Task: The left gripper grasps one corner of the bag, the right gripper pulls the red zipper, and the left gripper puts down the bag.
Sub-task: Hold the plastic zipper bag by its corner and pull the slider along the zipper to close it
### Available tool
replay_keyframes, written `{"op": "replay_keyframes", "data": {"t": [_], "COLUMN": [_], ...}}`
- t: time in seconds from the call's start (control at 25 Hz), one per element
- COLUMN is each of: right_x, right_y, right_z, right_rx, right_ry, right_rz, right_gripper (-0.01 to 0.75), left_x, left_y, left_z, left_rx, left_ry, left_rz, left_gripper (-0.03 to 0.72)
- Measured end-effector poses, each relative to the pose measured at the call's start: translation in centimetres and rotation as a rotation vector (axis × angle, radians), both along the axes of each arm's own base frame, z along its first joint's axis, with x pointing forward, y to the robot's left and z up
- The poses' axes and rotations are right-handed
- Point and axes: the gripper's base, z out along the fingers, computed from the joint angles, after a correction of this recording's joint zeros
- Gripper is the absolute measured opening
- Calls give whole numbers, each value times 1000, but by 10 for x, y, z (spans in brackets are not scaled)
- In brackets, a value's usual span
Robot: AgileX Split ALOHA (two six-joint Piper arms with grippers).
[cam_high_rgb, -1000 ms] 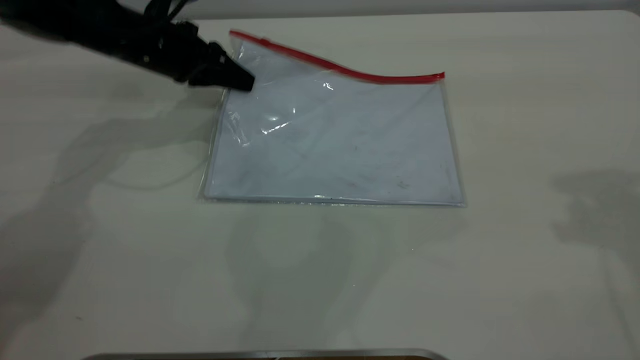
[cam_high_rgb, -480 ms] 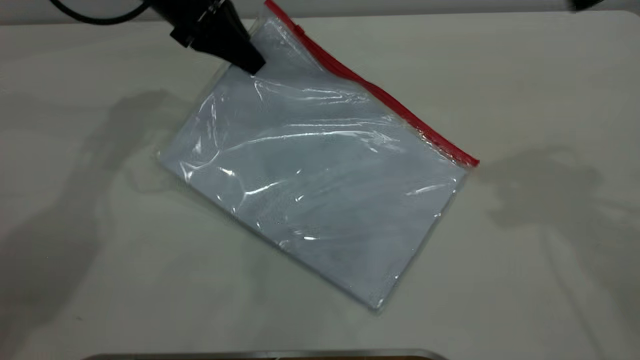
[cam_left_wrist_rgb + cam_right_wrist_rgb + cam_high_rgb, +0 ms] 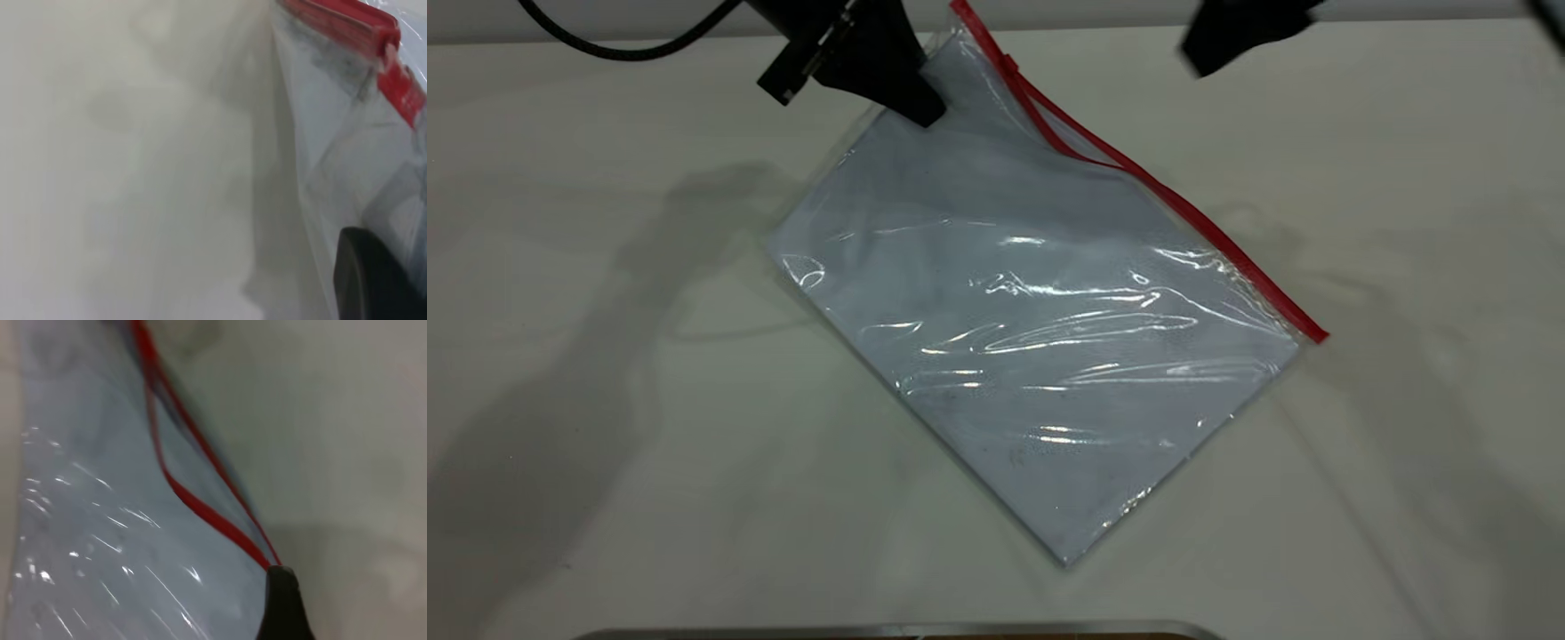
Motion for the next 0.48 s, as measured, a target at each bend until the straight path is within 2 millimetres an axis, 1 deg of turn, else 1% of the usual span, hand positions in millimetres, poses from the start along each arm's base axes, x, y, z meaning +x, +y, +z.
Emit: {"op": "replay_keyframes", "data": {"t": [0.12,0.24,0.48], "right_x": [8,14,17], "right_y": [17,29,40], "right_z": [-10,-17,-20], "right_rx": [28,83,184], "right_ry": [22,46,8], "right_rz": [67,119,184], "right_gripper": [576,576,576], "left_x": [-2,-2,-2], "left_y": [-5,-6,-7], "left_z": [0,0,1], "left_rx": [-6,-7,-21], "left_ry": [-4,-5,-3], "left_rz": [-11,-15,-8], "left_gripper": [51,51,51]}}
